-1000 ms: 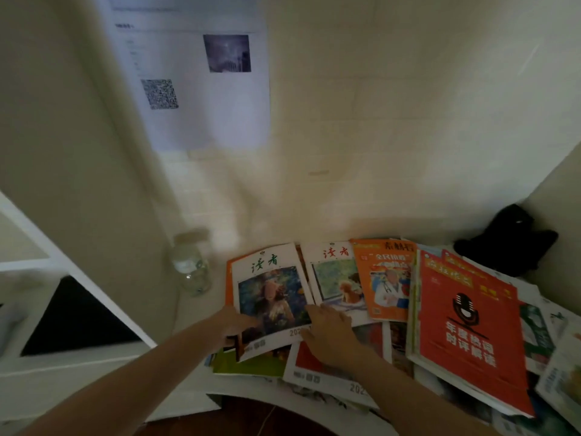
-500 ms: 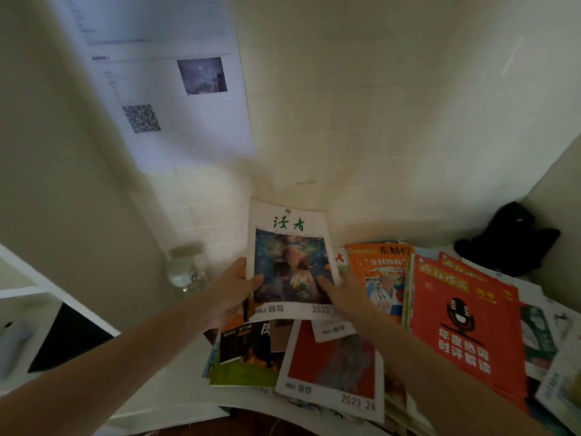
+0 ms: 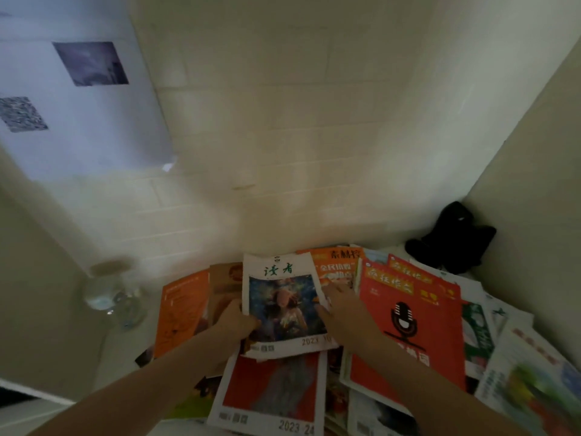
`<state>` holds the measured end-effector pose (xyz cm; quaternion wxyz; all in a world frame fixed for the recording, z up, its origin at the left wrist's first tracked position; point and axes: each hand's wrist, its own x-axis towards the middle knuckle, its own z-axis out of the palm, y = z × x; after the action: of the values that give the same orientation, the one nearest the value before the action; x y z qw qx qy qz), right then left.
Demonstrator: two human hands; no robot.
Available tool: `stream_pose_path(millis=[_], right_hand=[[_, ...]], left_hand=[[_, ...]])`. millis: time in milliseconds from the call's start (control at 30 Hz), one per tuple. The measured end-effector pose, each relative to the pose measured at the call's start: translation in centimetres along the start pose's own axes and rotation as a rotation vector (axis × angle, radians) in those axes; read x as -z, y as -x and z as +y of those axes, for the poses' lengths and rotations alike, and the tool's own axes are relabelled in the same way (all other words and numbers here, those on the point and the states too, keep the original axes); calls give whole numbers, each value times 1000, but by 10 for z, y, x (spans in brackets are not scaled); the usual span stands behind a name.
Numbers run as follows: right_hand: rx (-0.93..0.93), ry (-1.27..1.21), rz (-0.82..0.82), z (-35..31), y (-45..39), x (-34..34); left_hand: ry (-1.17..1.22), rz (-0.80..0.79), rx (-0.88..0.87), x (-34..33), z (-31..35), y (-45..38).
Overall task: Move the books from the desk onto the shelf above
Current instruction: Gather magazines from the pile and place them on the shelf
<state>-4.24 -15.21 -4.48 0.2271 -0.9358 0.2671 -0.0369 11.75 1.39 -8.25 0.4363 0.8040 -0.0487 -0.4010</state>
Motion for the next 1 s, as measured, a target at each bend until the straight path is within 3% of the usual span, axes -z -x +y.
stream_pose_path(millis=[133,233,333,467,700,767,867,1000], right_hand=[[11,44,240,32,3,20],[-122,56,195,60,7,28],[-160,32,131,75,12,26],[-165,64,112,78,13,21],[-203,-36,58,77,12,29],[-210,-200,135,67,13,34],[-303,-561,214,38,24,57],[-546,-1275,111,40,44,93]], left_hand=[[70,52,51,-6,10,-4],[196,78,132,-5,10,-11],[327,-53,187,-10,11,-3],[362,-157,57,-14,8,5],[265,58,-122,26,17,61],[252,97,-205,37,33,88],[260,23,-284,39,65,117],[221,-110,-303,-6,109,125]])
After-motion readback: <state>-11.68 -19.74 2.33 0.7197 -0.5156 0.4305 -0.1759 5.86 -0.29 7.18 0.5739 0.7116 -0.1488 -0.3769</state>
